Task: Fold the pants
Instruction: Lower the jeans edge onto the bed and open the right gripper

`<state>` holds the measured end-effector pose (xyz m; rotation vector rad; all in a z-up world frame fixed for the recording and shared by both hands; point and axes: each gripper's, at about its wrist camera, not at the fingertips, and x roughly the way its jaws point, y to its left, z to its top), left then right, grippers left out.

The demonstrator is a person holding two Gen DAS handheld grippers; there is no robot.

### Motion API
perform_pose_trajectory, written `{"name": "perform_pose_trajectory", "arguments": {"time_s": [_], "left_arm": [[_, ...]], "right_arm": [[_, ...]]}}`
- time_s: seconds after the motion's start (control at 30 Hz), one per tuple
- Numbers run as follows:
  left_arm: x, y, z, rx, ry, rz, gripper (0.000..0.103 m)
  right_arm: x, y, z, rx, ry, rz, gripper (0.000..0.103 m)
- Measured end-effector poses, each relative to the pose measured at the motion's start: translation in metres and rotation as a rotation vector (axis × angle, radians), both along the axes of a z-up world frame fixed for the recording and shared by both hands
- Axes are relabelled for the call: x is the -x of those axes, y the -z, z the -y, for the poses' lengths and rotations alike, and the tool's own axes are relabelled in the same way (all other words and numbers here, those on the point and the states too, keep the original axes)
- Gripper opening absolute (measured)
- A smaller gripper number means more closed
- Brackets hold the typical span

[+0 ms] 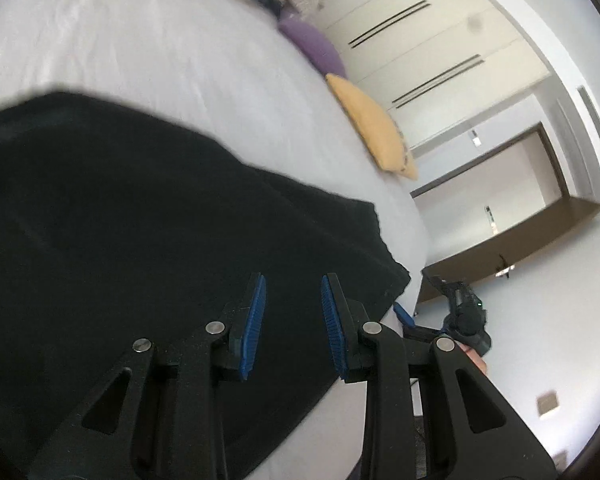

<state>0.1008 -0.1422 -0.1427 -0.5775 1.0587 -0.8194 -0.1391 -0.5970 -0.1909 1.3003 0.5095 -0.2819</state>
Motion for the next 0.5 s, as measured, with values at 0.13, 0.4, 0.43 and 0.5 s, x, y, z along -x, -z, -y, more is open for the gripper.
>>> {"name": "perform_pose_trajectory", "arguments": {"time_s": [0.13,0.4,0.43,0.5], "left_arm": [[-0.009,0.037,-0.004,-0.005,-0.038,-0.089,0.028],[-0.021,0.068,-0.019,0.070,-0.046,-0.146,0.028],[-0.021,0.070,-0.020,0.076,-0.046,-0.149,0.028],[-0.019,0.074,-0.023,0.081,-0.045,-0.153,0.028]], "right_arm": [[-0.008,-0.002,0.001,-0.008,-0.041,-0.007,0.081],[-0.020,-0.005,0.006,-0.017,0.004,0.024,0.072],[-0.021,-0.005,0.007,-0.022,0.009,0.027,0.064],[-0.026,-0.001,0.010,-0.047,0.018,0.038,0.049]]}}
